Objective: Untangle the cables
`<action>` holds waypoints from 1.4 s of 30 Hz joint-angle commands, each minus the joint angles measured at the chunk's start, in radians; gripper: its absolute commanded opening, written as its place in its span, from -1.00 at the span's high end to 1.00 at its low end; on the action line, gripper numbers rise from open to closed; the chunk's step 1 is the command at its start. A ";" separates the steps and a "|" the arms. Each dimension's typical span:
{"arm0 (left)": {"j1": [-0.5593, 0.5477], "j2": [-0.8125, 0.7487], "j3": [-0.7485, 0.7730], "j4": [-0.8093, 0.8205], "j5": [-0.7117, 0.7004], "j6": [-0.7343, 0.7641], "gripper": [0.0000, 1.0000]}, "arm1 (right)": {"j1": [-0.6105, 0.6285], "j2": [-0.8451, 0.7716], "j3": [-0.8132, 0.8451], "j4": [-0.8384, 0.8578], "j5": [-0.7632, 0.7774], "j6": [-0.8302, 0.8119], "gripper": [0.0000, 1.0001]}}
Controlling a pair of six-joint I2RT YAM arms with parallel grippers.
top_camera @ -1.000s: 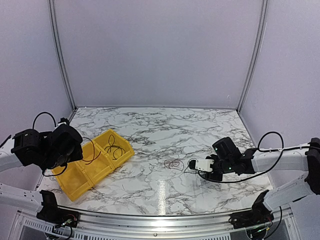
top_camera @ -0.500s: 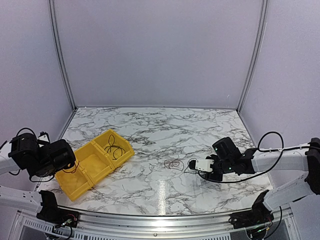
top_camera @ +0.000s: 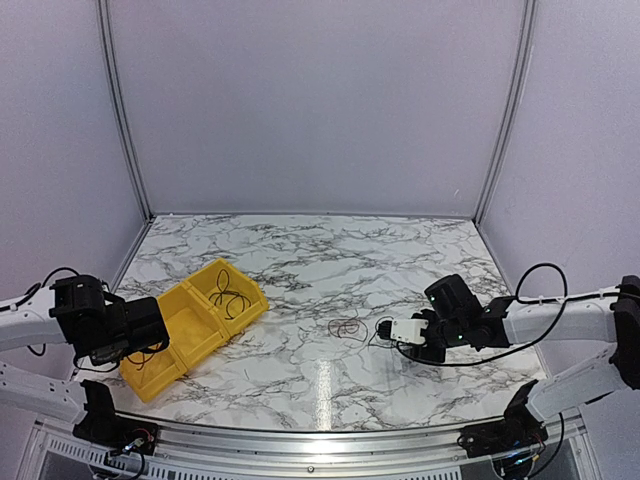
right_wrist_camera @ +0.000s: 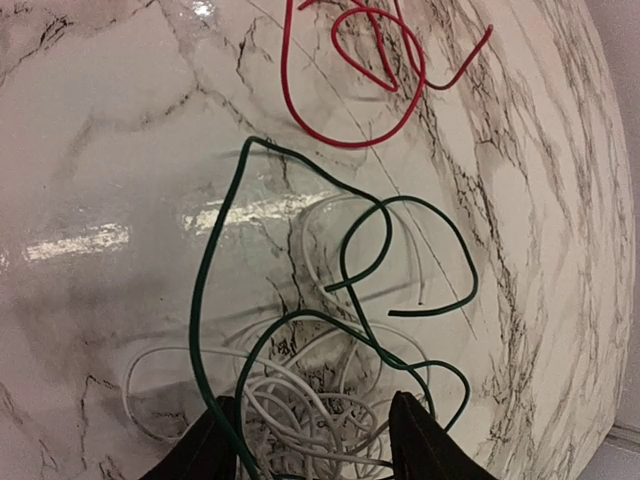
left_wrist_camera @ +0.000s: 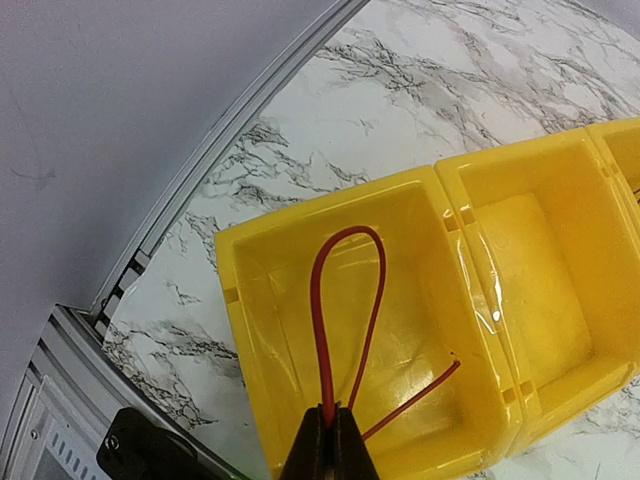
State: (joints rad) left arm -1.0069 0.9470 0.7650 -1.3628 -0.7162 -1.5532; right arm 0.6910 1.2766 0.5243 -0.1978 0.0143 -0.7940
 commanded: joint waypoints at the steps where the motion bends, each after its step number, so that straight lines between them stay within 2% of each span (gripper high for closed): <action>1: 0.002 0.003 -0.005 0.018 -0.004 0.007 0.88 | -0.006 -0.010 -0.006 -0.021 0.008 -0.004 -0.04; 4: 0.002 -0.037 -0.020 0.076 0.002 0.047 0.46 | -0.006 -0.010 -0.006 -0.022 0.009 -0.005 -0.04; 7: 0.002 -0.084 -0.011 0.085 -0.001 0.059 0.26 | -0.006 -0.011 -0.005 -0.024 0.006 -0.003 -0.04; 10: 0.002 -0.129 0.031 0.085 -0.032 0.098 0.15 | -0.007 -0.013 -0.004 -0.025 0.004 -0.003 -0.04; 15: 0.001 -0.115 0.181 0.093 -0.192 0.201 0.08 | -0.006 -0.019 0.000 -0.027 -0.002 0.001 -0.04; 18: 0.002 -0.023 0.265 0.236 -0.234 0.413 0.07 | -0.007 -0.040 0.001 -0.024 -0.004 0.010 -0.04; 21: 0.001 0.094 0.302 0.515 -0.137 0.741 0.05 | -0.007 -0.070 0.006 -0.017 -0.004 0.027 -0.04; 23: 0.002 0.177 0.311 0.690 -0.030 0.897 0.05 | -0.009 -0.087 0.008 -0.016 -0.004 0.037 -0.04; 26: 0.002 0.316 0.338 0.890 0.152 1.047 0.20 | -0.019 -0.102 0.009 -0.015 -0.019 0.047 -0.04; 28: 0.002 0.399 0.343 1.015 0.298 1.119 0.23 | -0.031 -0.108 0.013 -0.015 -0.035 0.055 -0.04; 32: 0.002 0.568 0.373 1.153 0.475 1.114 0.23 | -0.051 -0.116 0.020 -0.018 -0.048 0.066 -0.04; 36: 0.002 0.730 0.426 1.231 0.618 1.040 0.22 | -0.055 -0.119 0.020 -0.019 -0.060 0.067 -0.03; 42: 0.017 0.914 0.479 1.284 0.655 0.810 0.22 | -0.056 -0.115 0.020 -0.012 -0.054 0.065 -0.03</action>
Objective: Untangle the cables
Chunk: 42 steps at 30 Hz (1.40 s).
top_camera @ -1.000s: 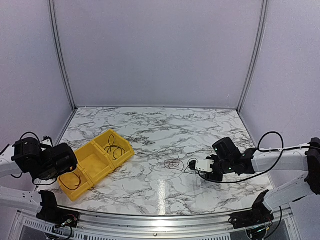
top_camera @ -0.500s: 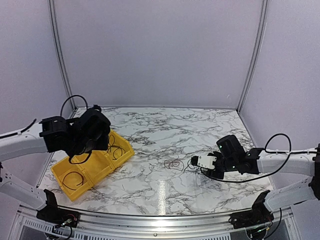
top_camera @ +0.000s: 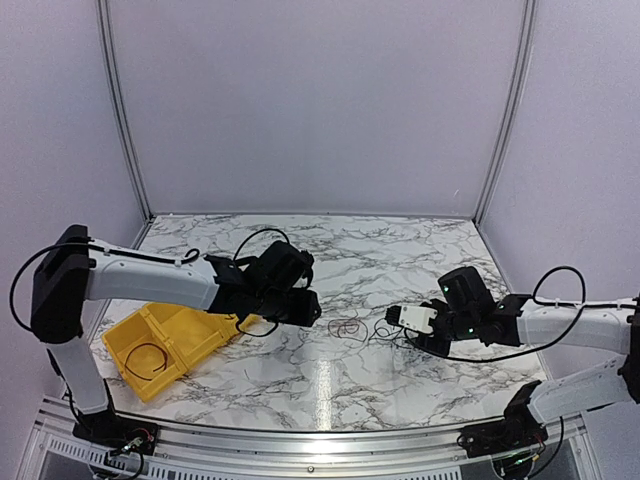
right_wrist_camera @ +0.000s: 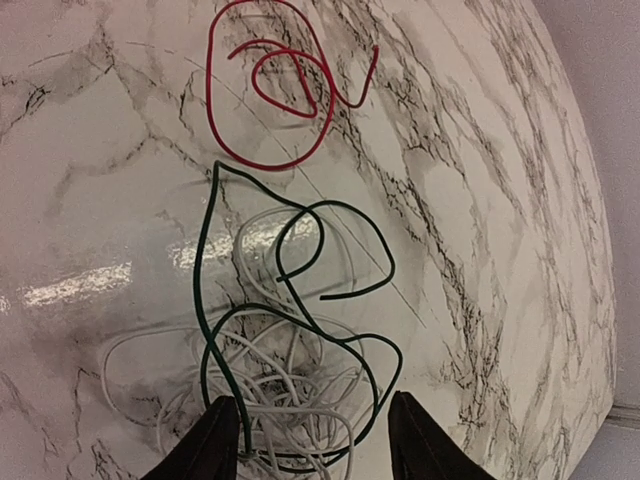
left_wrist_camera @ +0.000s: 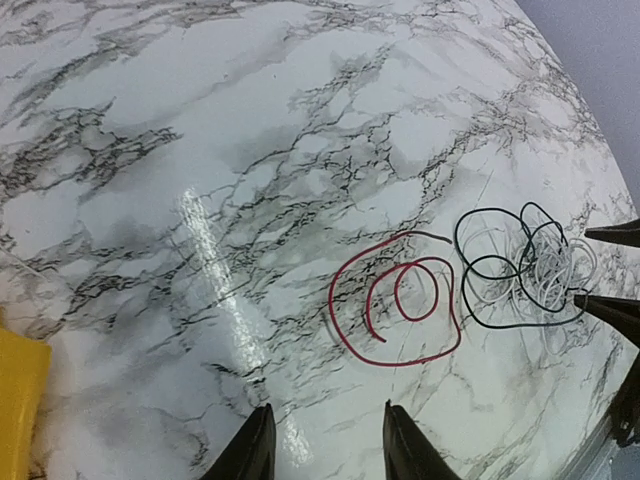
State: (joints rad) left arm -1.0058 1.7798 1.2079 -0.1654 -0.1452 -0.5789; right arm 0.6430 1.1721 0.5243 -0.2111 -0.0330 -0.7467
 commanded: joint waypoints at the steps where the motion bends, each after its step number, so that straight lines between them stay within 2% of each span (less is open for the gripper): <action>1: 0.022 0.100 0.035 0.107 0.110 -0.200 0.22 | -0.008 -0.010 0.020 0.002 -0.005 0.018 -0.02; 4: 0.039 0.147 0.024 0.185 0.187 -0.291 0.23 | -0.007 -0.005 0.017 0.005 -0.001 0.014 -0.02; 11: 0.064 0.239 0.016 0.350 0.324 -0.387 0.38 | -0.007 0.015 0.015 0.005 0.014 0.008 -0.02; 19: 0.069 0.313 0.056 0.354 0.342 -0.423 0.54 | -0.007 0.012 0.016 0.006 0.016 0.009 -0.02; 24: 0.070 0.312 0.064 0.361 0.336 -0.411 0.83 | -0.007 0.014 0.016 0.006 0.017 0.009 -0.02; 26: 0.069 0.297 0.061 0.367 0.326 -0.391 1.00 | -0.008 0.011 0.015 0.009 0.021 0.008 -0.01; 29: 0.067 0.253 0.049 0.371 0.310 -0.343 1.00 | -0.024 -0.026 0.041 -0.007 0.018 0.022 0.00; 35: 0.041 0.072 -0.026 0.372 0.258 -0.128 1.00 | -0.093 -0.139 0.220 -0.221 -0.182 -0.001 -0.07; 42: -0.033 -0.092 -0.063 0.378 0.203 0.037 1.00 | -0.094 -0.104 0.392 -0.326 -0.444 0.055 -0.10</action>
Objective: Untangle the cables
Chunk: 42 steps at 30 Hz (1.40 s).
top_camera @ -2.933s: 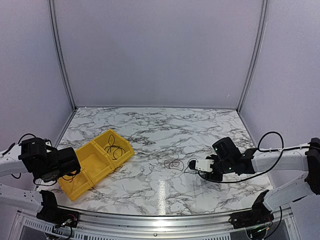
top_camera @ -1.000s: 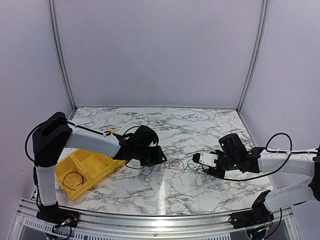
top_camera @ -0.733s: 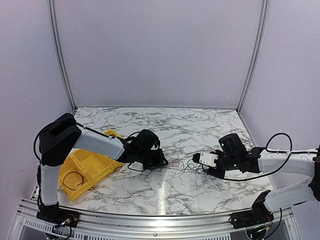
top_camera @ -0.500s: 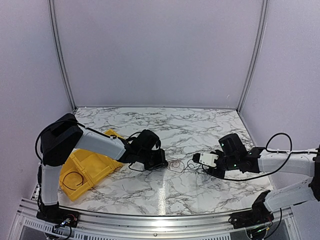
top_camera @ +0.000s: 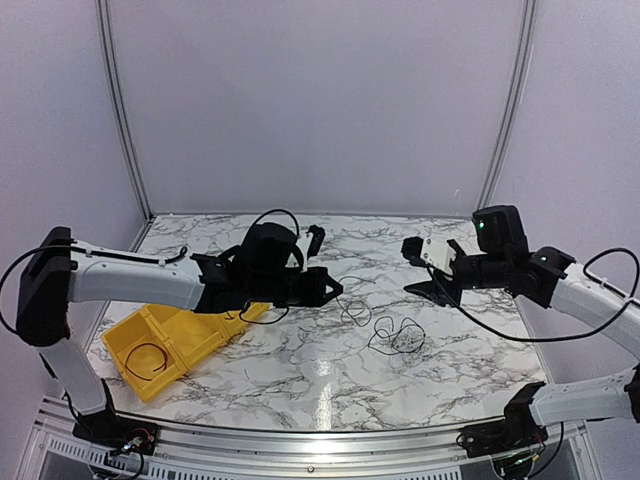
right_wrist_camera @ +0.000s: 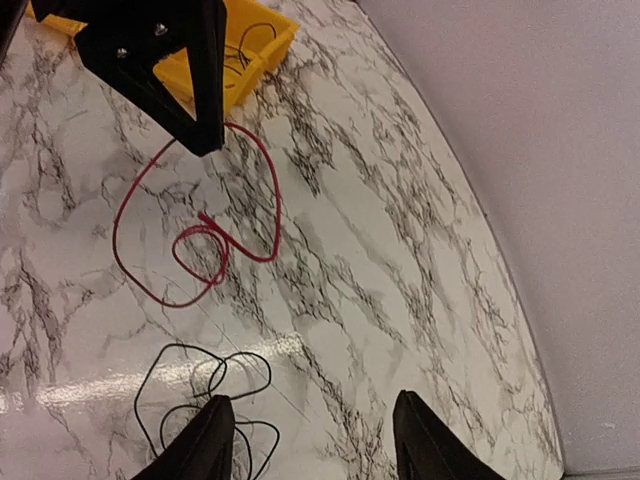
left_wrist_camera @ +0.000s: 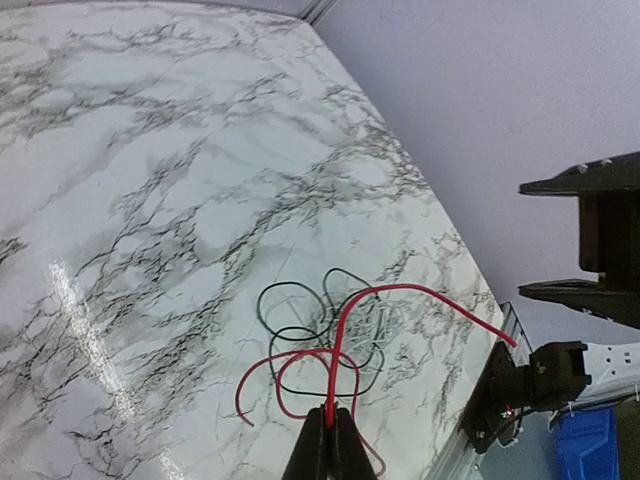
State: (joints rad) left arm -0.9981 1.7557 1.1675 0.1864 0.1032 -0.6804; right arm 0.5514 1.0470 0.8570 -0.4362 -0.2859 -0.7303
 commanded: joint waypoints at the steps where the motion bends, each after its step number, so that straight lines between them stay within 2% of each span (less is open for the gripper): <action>1: -0.053 -0.082 -0.023 0.027 -0.052 0.153 1.00 | -0.002 0.030 0.075 -0.102 -0.216 0.049 -0.10; 7: -0.087 -0.108 -0.008 0.025 -0.046 0.142 1.00 | 0.000 0.045 0.130 -0.090 -0.344 0.048 -0.26; 15: -0.097 -0.103 0.013 0.027 -0.034 0.130 1.00 | 0.036 0.033 0.102 -0.091 -0.374 -0.017 -0.23; 22: -0.098 -0.094 0.025 0.027 -0.006 0.121 1.00 | 0.080 0.047 0.089 -0.043 -0.328 -0.009 -0.16; 24: -0.099 -0.090 0.031 0.027 0.005 0.117 1.00 | 0.087 0.060 0.089 -0.014 -0.300 0.000 -0.07; 31: -0.099 -0.088 0.022 0.027 0.013 0.117 0.98 | 0.086 0.074 0.099 0.059 -0.287 0.037 1.00; 33: -0.099 -0.089 0.002 0.027 -0.015 0.122 0.64 | 0.084 0.077 0.113 0.052 -0.298 0.043 1.00; 36: -0.099 -0.103 -0.057 0.029 -0.064 0.122 0.31 | 0.082 0.084 0.127 0.035 -0.308 0.046 1.00; 42: -0.104 -0.178 -0.279 0.129 -0.097 0.085 0.14 | 0.080 0.077 0.138 0.012 -0.332 0.052 1.00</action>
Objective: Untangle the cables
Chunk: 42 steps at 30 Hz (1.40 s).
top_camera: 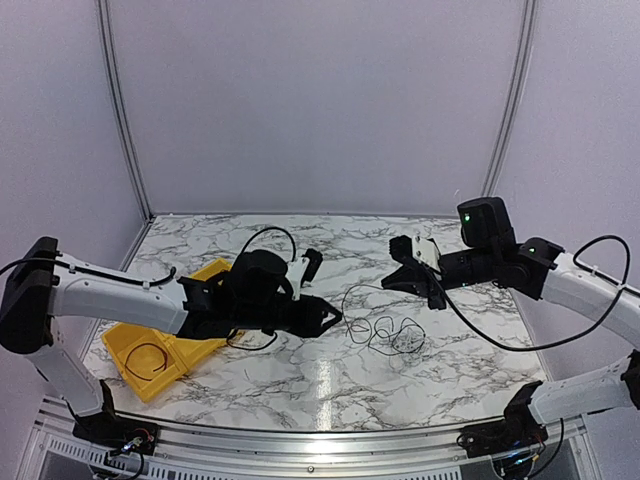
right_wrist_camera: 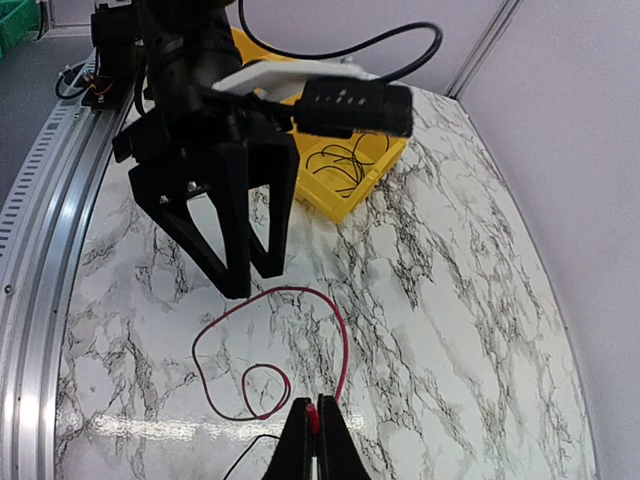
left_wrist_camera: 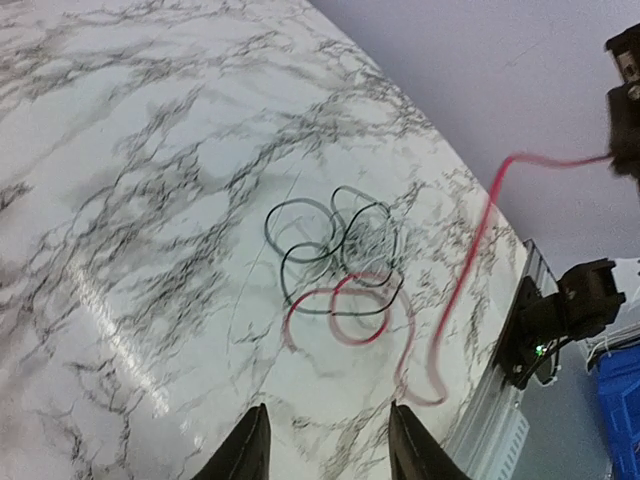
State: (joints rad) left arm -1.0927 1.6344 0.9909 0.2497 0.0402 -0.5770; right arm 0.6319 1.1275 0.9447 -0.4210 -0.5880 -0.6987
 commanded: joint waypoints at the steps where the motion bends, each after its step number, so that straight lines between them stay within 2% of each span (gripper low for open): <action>1: -0.010 -0.068 -0.136 0.088 -0.034 -0.025 0.12 | -0.001 -0.005 0.052 -0.005 -0.031 0.020 1.00; 6: -0.013 -0.055 -0.243 0.188 -0.098 -0.043 0.08 | -0.002 -0.009 0.061 -0.025 -0.044 0.016 1.00; 9: -0.013 0.005 -0.244 0.280 -0.058 -0.065 0.08 | -0.002 -0.007 0.068 -0.032 -0.051 0.016 1.00; 15: -0.013 0.172 -0.163 0.452 0.063 -0.158 0.03 | -0.001 -0.002 0.079 -0.050 -0.058 0.010 1.00; 25: -0.013 0.372 0.003 0.523 0.164 -0.193 0.00 | -0.002 -0.009 0.060 -0.055 -0.068 0.014 1.00; 28: -0.012 0.401 0.030 0.539 0.175 -0.198 0.15 | -0.003 -0.011 0.050 -0.049 -0.067 0.014 1.00; 30: -0.010 0.416 0.039 0.552 0.177 -0.203 0.34 | -0.002 -0.012 0.044 -0.044 -0.067 0.015 1.00; 33: -0.004 0.426 0.029 0.582 0.169 -0.234 0.79 | -0.005 -0.014 0.039 -0.035 -0.062 0.019 1.00; 34: -0.002 0.423 0.016 0.601 0.157 -0.251 1.00 | -0.011 -0.014 0.037 -0.029 -0.057 0.025 1.00; 39: -0.001 0.394 -0.080 0.639 0.109 -0.304 1.00 | -0.108 -0.021 0.095 -0.010 -0.025 0.042 1.00; 42: -0.002 0.392 -0.133 0.643 0.112 -0.332 1.00 | -0.161 -0.025 0.178 -0.001 0.055 0.050 1.00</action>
State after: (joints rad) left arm -1.0973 2.0426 0.9215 0.8497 0.1703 -0.8589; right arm 0.5331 1.1271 0.9966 -0.4641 -0.6186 -0.6765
